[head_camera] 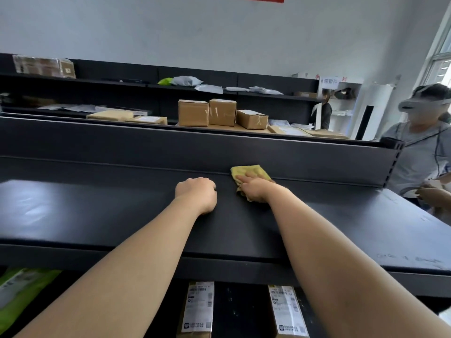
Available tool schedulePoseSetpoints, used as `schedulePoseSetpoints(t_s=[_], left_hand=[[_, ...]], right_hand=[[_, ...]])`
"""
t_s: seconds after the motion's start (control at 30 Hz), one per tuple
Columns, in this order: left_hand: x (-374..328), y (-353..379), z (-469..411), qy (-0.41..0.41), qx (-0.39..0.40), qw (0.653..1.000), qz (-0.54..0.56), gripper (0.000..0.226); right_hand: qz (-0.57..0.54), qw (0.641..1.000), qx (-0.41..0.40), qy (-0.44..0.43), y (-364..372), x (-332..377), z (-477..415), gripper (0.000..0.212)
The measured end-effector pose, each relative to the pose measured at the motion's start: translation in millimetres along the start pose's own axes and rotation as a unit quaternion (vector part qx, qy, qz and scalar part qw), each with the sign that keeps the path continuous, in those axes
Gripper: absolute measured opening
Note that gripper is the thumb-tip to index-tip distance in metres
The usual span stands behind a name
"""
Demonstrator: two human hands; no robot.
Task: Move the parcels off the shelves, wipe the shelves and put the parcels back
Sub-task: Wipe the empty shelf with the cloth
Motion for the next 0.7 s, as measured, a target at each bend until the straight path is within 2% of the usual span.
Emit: schedulePoseSetpoints(t_s=[0.2,0.33,0.4,0.47,0.57,0.7], left_hand=[[-6.2,10.9,1.2,-0.006,0.022,1.000,-0.018,0.039],[-6.4,14.9,4.6,-0.016,0.035,0.999,-0.001,0.041],[-8.5,13.5,7.3,-0.018,0.033,0.999,0.014,0.041],[-11.3,10.1,12.3,-0.017,0.022,0.999,0.025,0.041],[-16.5,5.1,22.0,-0.018,0.012,0.999,0.029,0.040],[-27.0,-1.3,37.2,-0.022,0.007,0.999,0.036,0.038]], right_hand=[[0.034,0.995,-0.066,0.069,-21.4,-75.7,14.4,0.049],[0.038,0.989,-0.047,0.137,-26.2,-118.6,41.4,0.055],[0.039,0.987,-0.047,0.149,-29.4,-125.9,53.5,0.050],[0.041,0.987,-0.051,0.146,-31.6,-120.7,65.3,0.042],[0.021,0.990,0.003,0.140,-20.6,-97.2,81.3,0.056],[0.011,0.997,0.014,0.081,-11.6,-50.0,95.7,0.058]])
Point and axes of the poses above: each hand's wrist, its own z-axis away from the middle knuckle, its own y-axis out of the palm, x = y × z, the point moved 9 cm from there along -z, towards the middle knuckle, and after that the axes turned 10 degrees about -x, right-handed, at the moved point
